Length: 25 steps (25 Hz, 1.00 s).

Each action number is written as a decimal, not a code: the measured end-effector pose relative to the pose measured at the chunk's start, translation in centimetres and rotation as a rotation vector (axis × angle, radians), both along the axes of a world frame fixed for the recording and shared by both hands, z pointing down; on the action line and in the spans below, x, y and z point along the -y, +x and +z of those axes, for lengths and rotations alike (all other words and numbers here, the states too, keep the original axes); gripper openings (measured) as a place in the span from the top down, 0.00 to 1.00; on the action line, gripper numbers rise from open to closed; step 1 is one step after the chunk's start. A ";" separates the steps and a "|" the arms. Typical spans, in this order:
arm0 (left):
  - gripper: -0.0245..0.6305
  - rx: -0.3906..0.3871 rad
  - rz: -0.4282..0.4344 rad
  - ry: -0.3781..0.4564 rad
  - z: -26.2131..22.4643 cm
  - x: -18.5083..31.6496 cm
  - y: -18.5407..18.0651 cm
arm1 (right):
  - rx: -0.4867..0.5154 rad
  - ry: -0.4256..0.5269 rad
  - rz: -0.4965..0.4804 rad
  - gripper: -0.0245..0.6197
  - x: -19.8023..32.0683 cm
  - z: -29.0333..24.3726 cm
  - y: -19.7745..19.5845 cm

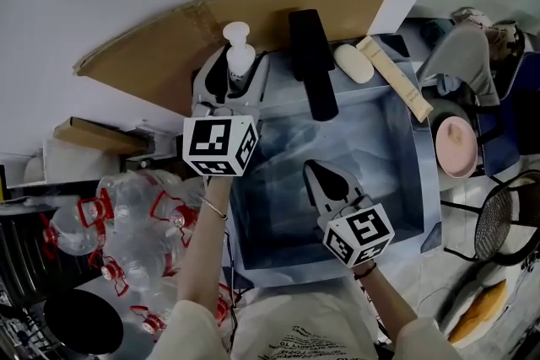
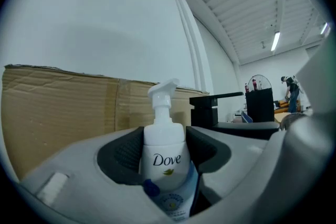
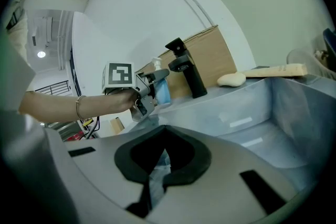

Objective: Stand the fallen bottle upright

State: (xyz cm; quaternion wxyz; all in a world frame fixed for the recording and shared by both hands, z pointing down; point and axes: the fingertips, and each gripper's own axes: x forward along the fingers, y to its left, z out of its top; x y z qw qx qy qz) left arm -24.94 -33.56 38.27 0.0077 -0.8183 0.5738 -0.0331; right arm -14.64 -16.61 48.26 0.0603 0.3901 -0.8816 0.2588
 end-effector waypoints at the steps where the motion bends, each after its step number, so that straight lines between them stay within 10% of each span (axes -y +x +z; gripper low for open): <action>1: 0.57 -0.013 -0.004 0.006 0.0 -0.1 0.0 | -0.001 0.000 -0.001 0.95 0.0 0.1 -0.1; 25: 0.57 -0.044 -0.208 0.231 0.3 -2.0 -1.3 | -0.036 -0.018 0.006 0.95 -0.4 1.7 0.4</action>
